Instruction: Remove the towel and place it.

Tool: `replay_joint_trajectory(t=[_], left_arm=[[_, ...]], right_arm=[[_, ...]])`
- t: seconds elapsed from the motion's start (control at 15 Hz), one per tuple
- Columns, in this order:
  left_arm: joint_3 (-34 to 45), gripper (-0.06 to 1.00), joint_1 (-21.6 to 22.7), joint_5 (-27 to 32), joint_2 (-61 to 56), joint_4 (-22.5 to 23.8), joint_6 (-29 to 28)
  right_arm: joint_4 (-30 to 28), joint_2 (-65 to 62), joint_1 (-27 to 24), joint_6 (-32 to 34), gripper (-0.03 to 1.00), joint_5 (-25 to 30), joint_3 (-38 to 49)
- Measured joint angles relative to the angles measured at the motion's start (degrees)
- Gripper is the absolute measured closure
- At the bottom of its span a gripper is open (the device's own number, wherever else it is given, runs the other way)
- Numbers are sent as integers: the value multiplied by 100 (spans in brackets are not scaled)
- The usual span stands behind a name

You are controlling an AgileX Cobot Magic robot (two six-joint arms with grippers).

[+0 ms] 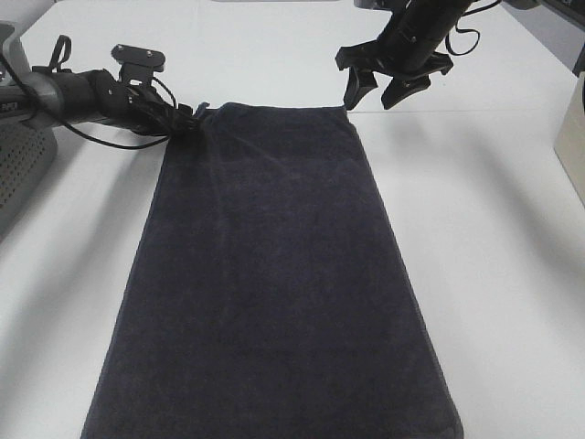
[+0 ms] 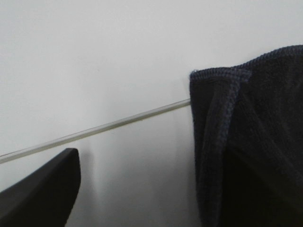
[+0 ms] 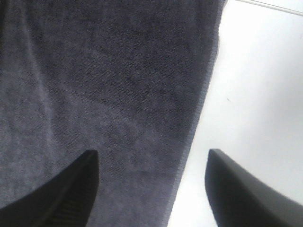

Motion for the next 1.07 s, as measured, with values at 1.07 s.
replay_joint_trajectory(t=[1.07], left_arm=[[-97, 18, 292, 378, -544, 315, 0]], right_arm=[[-40, -46, 0, -6, 34, 86, 0]])
